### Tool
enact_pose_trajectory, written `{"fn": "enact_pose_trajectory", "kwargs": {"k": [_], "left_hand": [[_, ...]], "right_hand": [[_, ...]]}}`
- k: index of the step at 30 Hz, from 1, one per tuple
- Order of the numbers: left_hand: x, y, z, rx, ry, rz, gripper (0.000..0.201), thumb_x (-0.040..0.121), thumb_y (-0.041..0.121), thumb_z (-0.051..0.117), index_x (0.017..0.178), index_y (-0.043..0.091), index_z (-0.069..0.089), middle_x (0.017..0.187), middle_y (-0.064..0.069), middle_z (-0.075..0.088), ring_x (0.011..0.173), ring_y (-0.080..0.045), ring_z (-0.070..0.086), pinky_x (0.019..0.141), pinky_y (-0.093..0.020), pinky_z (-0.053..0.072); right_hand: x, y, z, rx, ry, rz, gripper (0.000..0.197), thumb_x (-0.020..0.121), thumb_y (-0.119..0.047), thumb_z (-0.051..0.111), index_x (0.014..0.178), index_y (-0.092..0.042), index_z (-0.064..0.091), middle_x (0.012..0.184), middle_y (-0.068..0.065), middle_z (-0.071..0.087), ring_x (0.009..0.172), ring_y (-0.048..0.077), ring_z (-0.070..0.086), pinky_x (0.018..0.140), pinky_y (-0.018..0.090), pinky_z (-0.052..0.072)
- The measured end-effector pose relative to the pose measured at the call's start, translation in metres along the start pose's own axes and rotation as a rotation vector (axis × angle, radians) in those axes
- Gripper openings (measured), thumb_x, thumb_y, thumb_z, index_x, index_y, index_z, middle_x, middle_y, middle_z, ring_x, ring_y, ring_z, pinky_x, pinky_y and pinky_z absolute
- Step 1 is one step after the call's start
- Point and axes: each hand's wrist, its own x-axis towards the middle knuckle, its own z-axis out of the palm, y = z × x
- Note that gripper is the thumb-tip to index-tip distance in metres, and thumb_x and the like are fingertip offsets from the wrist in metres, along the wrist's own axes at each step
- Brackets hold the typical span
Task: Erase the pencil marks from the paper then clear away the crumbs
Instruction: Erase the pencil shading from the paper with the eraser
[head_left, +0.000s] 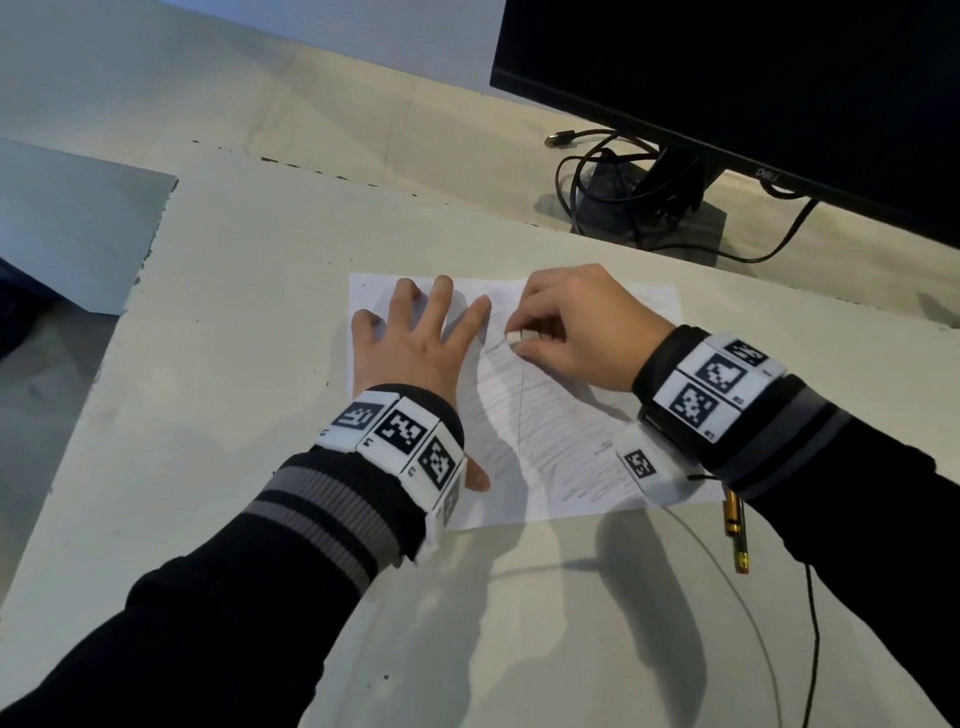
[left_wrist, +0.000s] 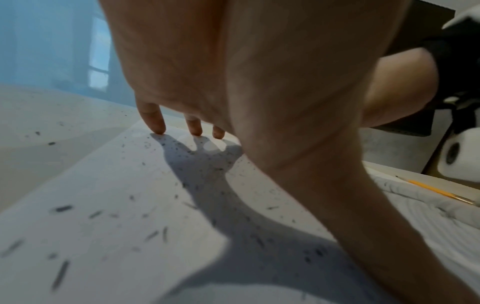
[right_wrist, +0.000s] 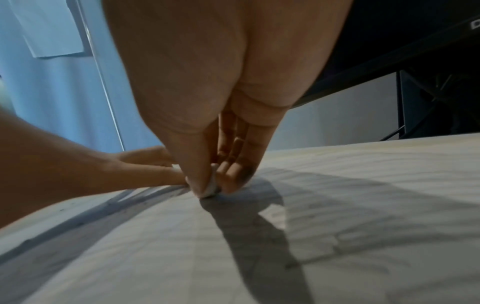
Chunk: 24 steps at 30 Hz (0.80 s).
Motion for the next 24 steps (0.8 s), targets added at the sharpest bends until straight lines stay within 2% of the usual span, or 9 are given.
{"fn": "enact_pose_trajectory", "kwargs": {"k": [5, 7, 10, 14, 16, 20, 24], "left_hand": [[-0.002, 0.000, -0.001, 0.015, 0.014, -0.003, 0.163, 0.033, 0.091, 0.071, 0.145, 0.034, -0.032, 0.153, -0.005, -0.021, 0.145, -0.034, -0.007, 0.112, -0.052, 0.024], [-0.002, -0.001, 0.000, 0.009, 0.014, -0.003, 0.163, 0.033, 0.091, 0.071, 0.145, 0.033, -0.032, 0.153, -0.005, -0.022, 0.145, -0.034, -0.007, 0.112, -0.052, 0.024], [-0.002, -0.002, 0.001, -0.023, 0.022, 0.001, 0.163, 0.033, 0.090, 0.072, 0.146, 0.030, -0.029, 0.153, -0.003, -0.020, 0.146, -0.033, -0.006, 0.114, -0.052, 0.022], [-0.006, -0.005, 0.005, -0.046, 0.087, 0.009, 0.160, 0.035, 0.094, 0.067, 0.150, 0.025, -0.021, 0.155, -0.001, -0.012, 0.146, -0.029, -0.002, 0.115, -0.049, 0.022], [-0.009, -0.007, 0.008, -0.065, 0.099, 0.015, 0.159, 0.037, 0.094, 0.066, 0.150, 0.021, -0.020, 0.155, 0.000, -0.012, 0.146, -0.027, -0.003, 0.117, -0.047, 0.019], [-0.011, -0.010, 0.014, -0.140, 0.129, 0.036, 0.159, 0.040, 0.092, 0.067, 0.151, 0.018, -0.019, 0.159, 0.001, -0.014, 0.148, -0.024, -0.007, 0.119, -0.045, 0.010], [-0.013, -0.011, 0.017, -0.192, 0.120, 0.054, 0.160, 0.043, 0.090, 0.069, 0.151, 0.016, -0.023, 0.160, 0.002, -0.024, 0.149, -0.023, -0.017, 0.120, -0.045, 0.000]], "right_hand": [[0.012, 0.003, -0.001, -0.030, 0.145, 0.044, 0.011, 0.086, -0.022, 0.073, 0.094, -0.017, 0.077, 0.087, -0.006, 0.062, 0.078, 0.009, 0.055, 0.076, 0.025, 0.048], [0.002, 0.002, 0.003, -0.001, 0.129, 0.034, 0.011, 0.085, -0.021, 0.074, 0.095, -0.017, 0.077, 0.088, -0.005, 0.064, 0.077, 0.009, 0.057, 0.075, 0.022, 0.048], [-0.001, 0.001, -0.002, -0.012, 0.027, 0.005, 0.011, 0.085, -0.023, 0.074, 0.094, -0.018, 0.077, 0.086, -0.007, 0.063, 0.073, 0.005, 0.054, 0.073, 0.020, 0.047], [0.011, 0.001, -0.004, -0.076, 0.091, 0.034, 0.014, 0.087, -0.023, 0.071, 0.097, -0.016, 0.077, 0.089, -0.004, 0.062, 0.077, 0.007, 0.051, 0.076, 0.024, 0.046], [0.004, -0.001, 0.004, -0.052, 0.125, 0.026, 0.013, 0.086, -0.020, 0.073, 0.097, -0.014, 0.077, 0.090, -0.003, 0.064, 0.079, 0.008, 0.054, 0.076, 0.024, 0.047], [-0.002, -0.004, 0.003, -0.014, 0.034, -0.035, 0.012, 0.085, -0.022, 0.074, 0.095, -0.016, 0.077, 0.087, -0.004, 0.064, 0.073, 0.005, 0.051, 0.073, 0.019, 0.042], [0.023, 0.002, -0.006, -0.075, 0.115, -0.010, 0.015, 0.086, -0.026, 0.073, 0.097, -0.016, 0.078, 0.089, -0.002, 0.066, 0.077, 0.008, 0.052, 0.078, 0.027, 0.047]]}}
